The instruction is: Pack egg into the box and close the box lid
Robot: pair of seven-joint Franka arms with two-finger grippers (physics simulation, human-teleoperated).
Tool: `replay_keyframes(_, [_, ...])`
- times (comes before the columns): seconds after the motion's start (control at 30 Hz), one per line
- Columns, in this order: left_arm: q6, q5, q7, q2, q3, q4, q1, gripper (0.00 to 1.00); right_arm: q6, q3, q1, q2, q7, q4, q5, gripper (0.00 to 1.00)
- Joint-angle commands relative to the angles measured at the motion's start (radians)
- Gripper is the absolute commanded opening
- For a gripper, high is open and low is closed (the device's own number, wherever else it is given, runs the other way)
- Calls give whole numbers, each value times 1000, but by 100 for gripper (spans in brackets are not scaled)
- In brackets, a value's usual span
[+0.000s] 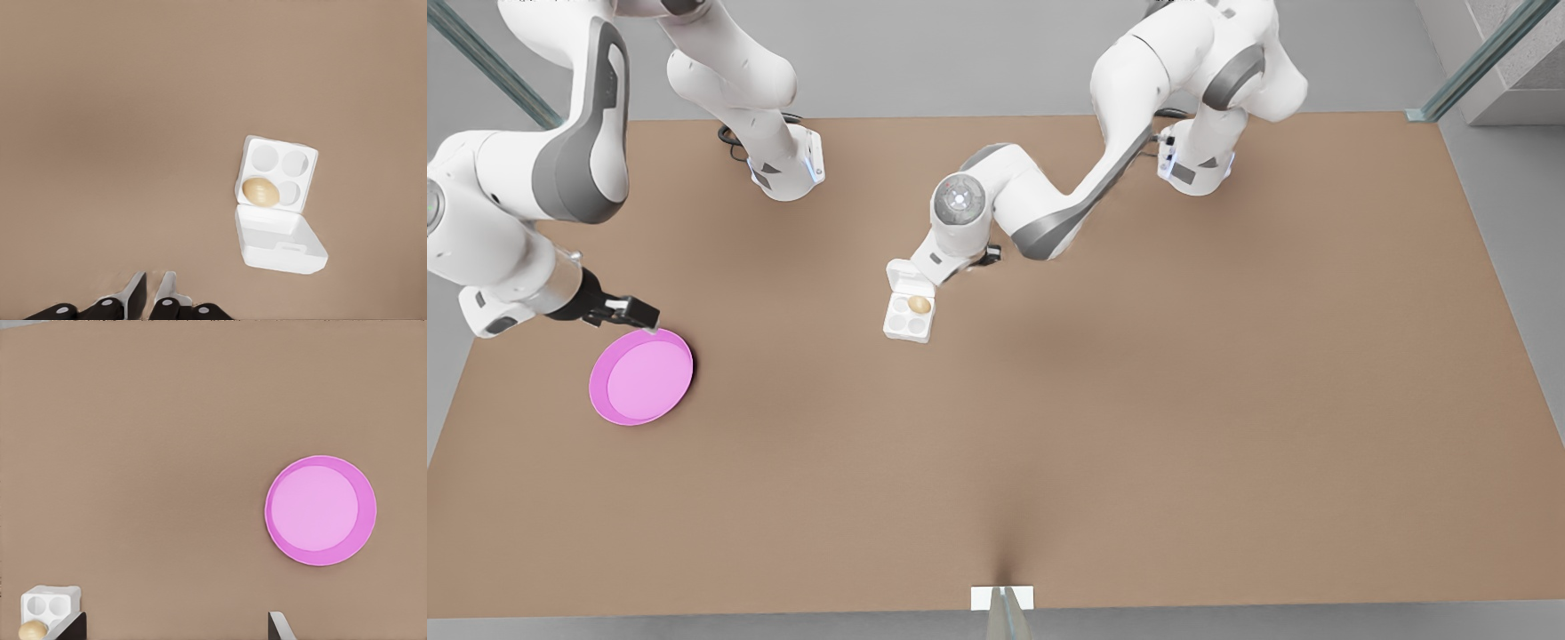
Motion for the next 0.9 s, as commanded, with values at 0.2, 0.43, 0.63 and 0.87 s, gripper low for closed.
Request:
replay_keyframes(0.2, [-18, -109, -11, 53, -28, -14, -100, 21, 13, 3, 3, 30, 8, 19, 0, 100])
replay_keyframes(0.43, [163, -95, 80, 149, -28, -15, -135, 21, 13, 3, -2, 30, -2, 19, 1, 100])
replay_keyframes(0.63, [302, -77, 90, 183, -28, -26, -135, 21, 11, 6, 6, 29, 3, 19, 3, 100])
replay_keyframes(0.87, [401, -51, 98, 197, -28, -43, -123, 21, 13, 6, 6, 30, 3, 20, 4, 100])
